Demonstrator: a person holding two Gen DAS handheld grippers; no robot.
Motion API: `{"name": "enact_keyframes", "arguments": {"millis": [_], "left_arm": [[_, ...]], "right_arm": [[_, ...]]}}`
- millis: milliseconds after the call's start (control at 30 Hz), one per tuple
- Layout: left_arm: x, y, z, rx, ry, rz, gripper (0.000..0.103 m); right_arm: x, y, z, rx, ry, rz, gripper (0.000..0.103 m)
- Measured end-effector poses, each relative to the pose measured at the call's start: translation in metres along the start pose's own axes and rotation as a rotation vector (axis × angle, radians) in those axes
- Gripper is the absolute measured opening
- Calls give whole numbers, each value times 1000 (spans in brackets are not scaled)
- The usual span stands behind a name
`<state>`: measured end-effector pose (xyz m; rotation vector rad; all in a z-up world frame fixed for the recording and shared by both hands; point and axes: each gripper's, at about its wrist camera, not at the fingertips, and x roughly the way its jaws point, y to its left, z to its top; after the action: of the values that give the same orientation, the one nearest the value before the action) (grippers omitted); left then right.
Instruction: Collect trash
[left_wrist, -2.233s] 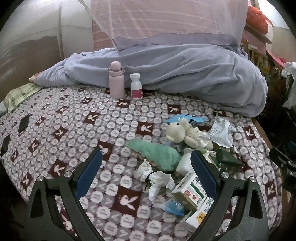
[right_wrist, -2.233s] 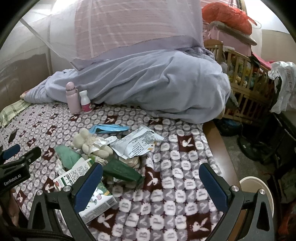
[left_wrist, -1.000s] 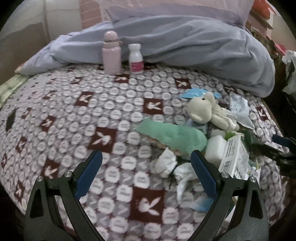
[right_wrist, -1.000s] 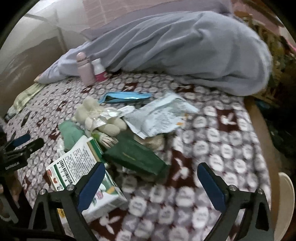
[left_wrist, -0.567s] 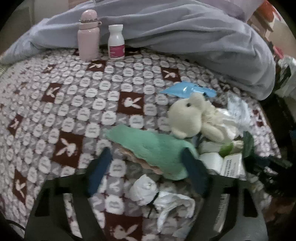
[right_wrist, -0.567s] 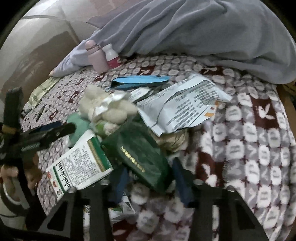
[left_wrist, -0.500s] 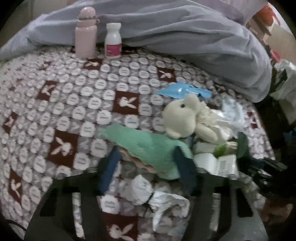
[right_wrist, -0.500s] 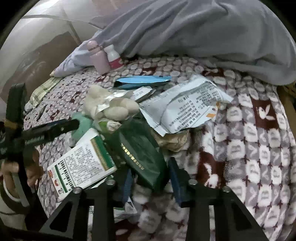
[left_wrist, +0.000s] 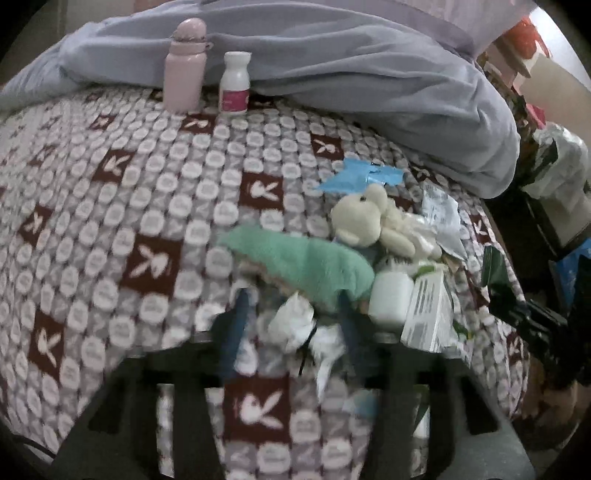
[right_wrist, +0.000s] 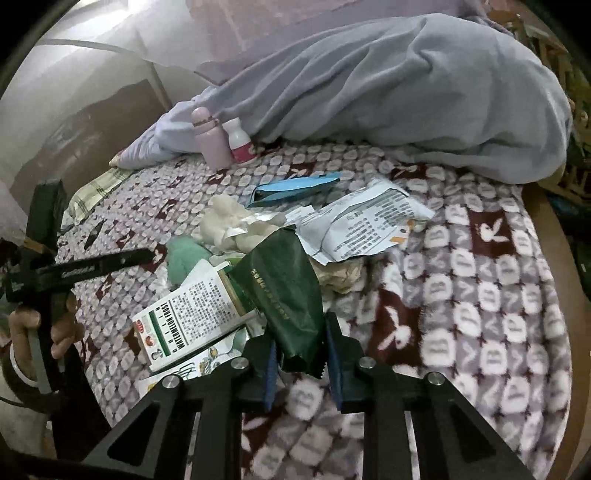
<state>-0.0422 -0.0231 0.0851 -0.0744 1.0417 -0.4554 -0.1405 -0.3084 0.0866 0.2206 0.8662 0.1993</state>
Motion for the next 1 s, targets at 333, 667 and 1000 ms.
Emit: {"name": "enact_keyframes", "arguments": {"millis": [333,667,1000], "left_arm": [[52,-13,-20,-10,145,9,28],[-40,-52,10,65,-52,2,24],[-34,-209,9,280,-23,-189,24]], "right_arm": [[-6,3,-10,10,7,5,22],[-50,-11,-18,4,-55,-41,21],[-118,-89,-53,135,-80,-191,22]]}}
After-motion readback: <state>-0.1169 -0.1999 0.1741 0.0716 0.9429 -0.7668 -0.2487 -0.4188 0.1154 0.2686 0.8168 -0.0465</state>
